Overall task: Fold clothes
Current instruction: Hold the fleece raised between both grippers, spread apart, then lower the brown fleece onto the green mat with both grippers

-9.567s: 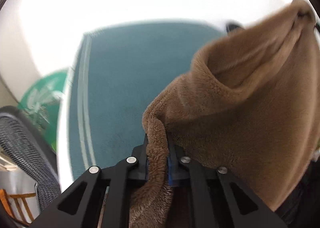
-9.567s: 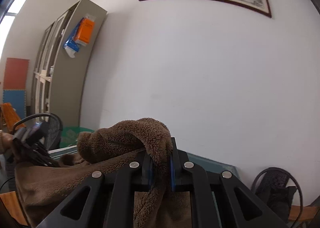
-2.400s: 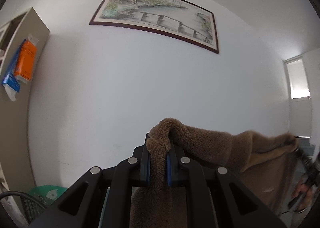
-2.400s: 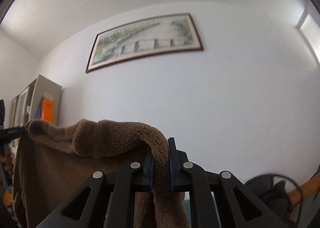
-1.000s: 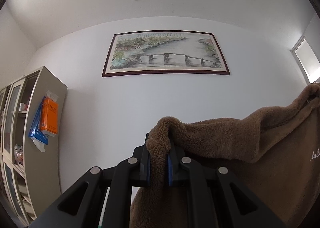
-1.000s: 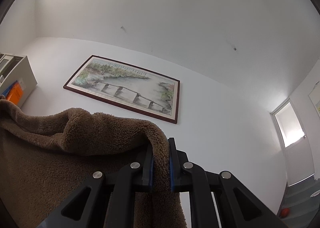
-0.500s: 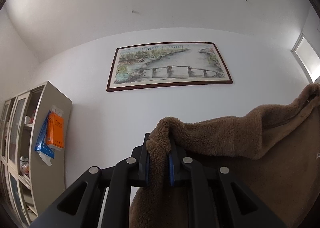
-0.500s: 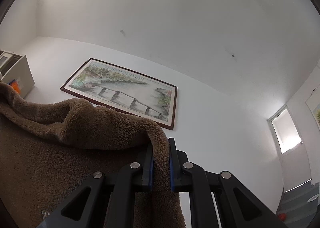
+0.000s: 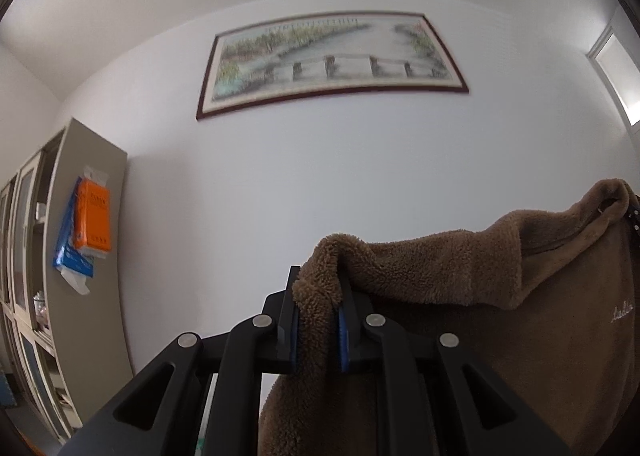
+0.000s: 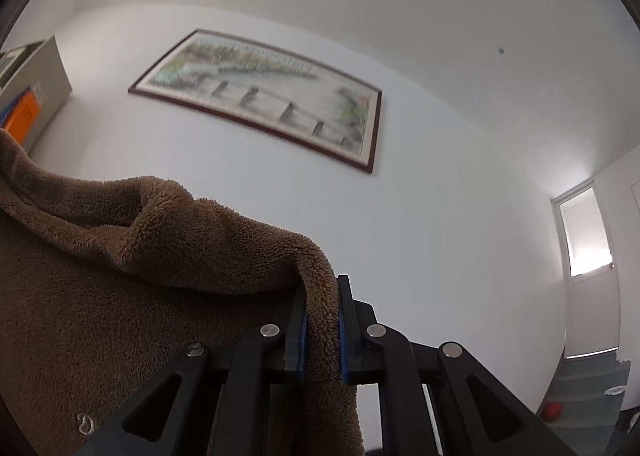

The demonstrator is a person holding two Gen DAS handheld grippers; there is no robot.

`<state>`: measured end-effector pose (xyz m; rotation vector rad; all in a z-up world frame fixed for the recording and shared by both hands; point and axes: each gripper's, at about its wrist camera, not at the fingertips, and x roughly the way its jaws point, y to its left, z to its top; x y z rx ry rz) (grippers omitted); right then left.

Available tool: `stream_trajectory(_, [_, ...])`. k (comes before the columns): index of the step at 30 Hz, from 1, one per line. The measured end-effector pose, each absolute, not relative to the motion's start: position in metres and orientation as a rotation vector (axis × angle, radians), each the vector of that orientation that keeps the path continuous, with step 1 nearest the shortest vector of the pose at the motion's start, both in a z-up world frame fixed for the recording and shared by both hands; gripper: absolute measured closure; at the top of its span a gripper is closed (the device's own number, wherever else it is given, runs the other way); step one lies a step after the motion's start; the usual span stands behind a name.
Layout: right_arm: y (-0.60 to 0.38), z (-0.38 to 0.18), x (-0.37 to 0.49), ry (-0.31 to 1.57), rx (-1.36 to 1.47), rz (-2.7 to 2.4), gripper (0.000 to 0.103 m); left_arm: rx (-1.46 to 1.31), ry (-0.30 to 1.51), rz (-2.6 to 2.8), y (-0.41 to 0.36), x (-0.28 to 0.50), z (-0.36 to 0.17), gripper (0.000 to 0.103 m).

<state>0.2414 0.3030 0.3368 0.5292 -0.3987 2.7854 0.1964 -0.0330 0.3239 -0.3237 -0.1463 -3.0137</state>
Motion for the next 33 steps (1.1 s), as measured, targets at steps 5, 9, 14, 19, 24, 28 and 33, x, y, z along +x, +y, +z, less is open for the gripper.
stream_trajectory(5, [0.3,0.301,0.169,-0.425,0.343,2.821,0.091,-0.119,-0.144,-3.025,-0.032,0.124,0.292,0.085])
stream_trajectory(9, [0.3,0.266,0.11,-0.447,0.176,2.845,0.091,0.071,-0.14,-3.029,-0.029,0.058,0.258,0.085])
stream_trajectory(14, [0.303,0.212,0.038,-0.47,-0.045,2.858,0.091,0.312,-0.162,-3.014,-0.023,-0.023,0.204,0.085])
stream_trajectory(19, [0.305,0.156,-0.033,-0.481,-0.281,2.862,0.091,0.561,-0.183,-2.975,-0.02,-0.099,0.142,0.085])
stream_trajectory(24, [0.299,0.099,-0.092,-0.542,-0.489,2.848,0.091,0.809,-0.227,-2.91,-0.021,-0.163,0.076,0.085])
stream_trajectory(28, [0.297,0.057,-0.134,-0.569,-0.66,2.839,0.091,0.975,-0.274,-2.856,-0.02,-0.202,0.032,0.085])
stream_trajectory(33, [0.302,0.017,-0.166,-0.593,-0.82,2.815,0.091,1.12,-0.34,-2.803,-0.018,-0.233,0.001,0.085])
